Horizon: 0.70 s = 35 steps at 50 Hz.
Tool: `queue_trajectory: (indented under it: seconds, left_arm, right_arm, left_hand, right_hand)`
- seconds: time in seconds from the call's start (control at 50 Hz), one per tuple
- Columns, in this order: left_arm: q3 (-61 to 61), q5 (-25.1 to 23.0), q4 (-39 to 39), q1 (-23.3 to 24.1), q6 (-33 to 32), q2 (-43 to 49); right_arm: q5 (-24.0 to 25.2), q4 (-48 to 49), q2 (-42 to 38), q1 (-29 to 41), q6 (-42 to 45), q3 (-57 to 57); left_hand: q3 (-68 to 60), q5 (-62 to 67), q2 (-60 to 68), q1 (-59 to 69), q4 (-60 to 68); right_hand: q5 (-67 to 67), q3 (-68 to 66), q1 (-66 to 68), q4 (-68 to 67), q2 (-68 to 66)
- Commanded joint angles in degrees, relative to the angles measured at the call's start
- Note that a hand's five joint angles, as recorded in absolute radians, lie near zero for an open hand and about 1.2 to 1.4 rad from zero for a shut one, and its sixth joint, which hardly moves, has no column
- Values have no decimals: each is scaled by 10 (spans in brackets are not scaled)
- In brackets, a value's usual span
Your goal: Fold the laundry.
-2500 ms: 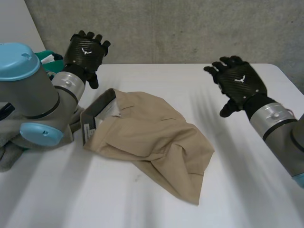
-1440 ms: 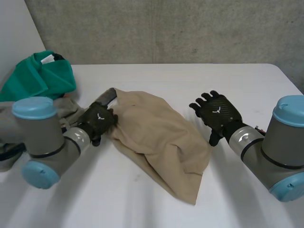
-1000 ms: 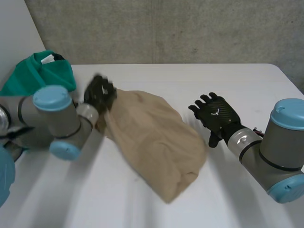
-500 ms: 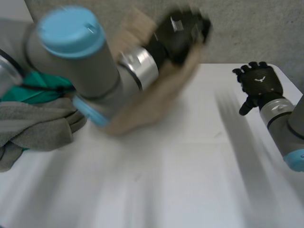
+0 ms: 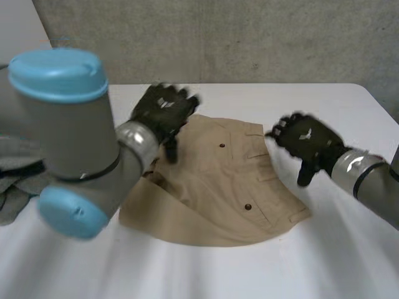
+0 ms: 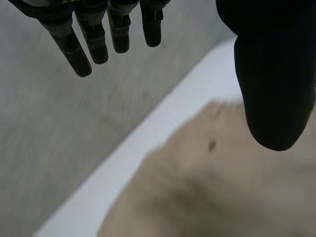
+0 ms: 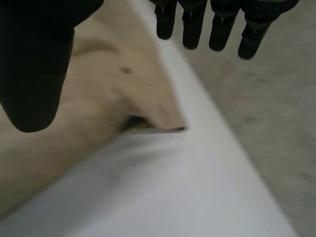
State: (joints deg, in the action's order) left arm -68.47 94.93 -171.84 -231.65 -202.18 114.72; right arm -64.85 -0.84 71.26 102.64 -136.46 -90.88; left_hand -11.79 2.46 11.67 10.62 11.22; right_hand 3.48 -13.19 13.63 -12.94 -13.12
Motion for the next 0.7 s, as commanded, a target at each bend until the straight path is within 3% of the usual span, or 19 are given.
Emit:
queue_trajectory:
  seconds: [0.02,0.1,0.18,0.36,0.42,0.5,0.54,0.68,0.7]
  left_arm:
    - [-196,53,5,-2,-14,-84]
    - [-269,26,-1,-15,-19,-93]
    - [-307,-1,-17,-45,-24,-85]
    - [-323,-54,-88,-85,-51,-46]
    - [-321,-53,-115,-88,-67,-31]
    - [-316,-50,-137,-86,-100,-6]
    - [-311,-47,-141,-88,-126,5]
    - [-294,-48,-183,-87,-178,33]
    - [-287,-47,-200,-88,-189,48]
  right_arm:
    - [10,-88,-8,15,30,-40]
    - [8,-48,-14,19,30,-78]
    - [-5,9,-14,20,32,-116]
    - [-14,92,-29,22,30,-164]
    - [-15,117,-41,25,24,-166]
    - [-17,136,-52,27,5,-159]
    - [-18,138,-52,27,-9,-150]
    - [-18,141,-29,26,-62,-148]
    - [-18,139,-18,25,-71,-147]
  left_hand:
    - [-13,6,14,24,18]
    - [-119,112,120,130,124]
    - [-147,140,148,159,153]
    - [-70,63,71,82,76]
    - [-33,26,34,45,39]
    - [-30,23,31,41,35]
    - [-35,28,36,46,40]
    - [-172,166,173,184,178]
    - [-321,314,322,333,326]
  right_hand:
    - [145,-148,143,-150,-148]
    - [175,-178,174,-181,-179]
    - [199,-202,197,-204,-202]
    - [265,-267,263,-270,-268]
    - [365,-368,364,-371,-369]
    - [631,-634,629,-636,-634]
    - [665,-668,664,-671,-669]
    - [665,-668,664,-671,-669]
    - [665,-668,664,-671,-669]
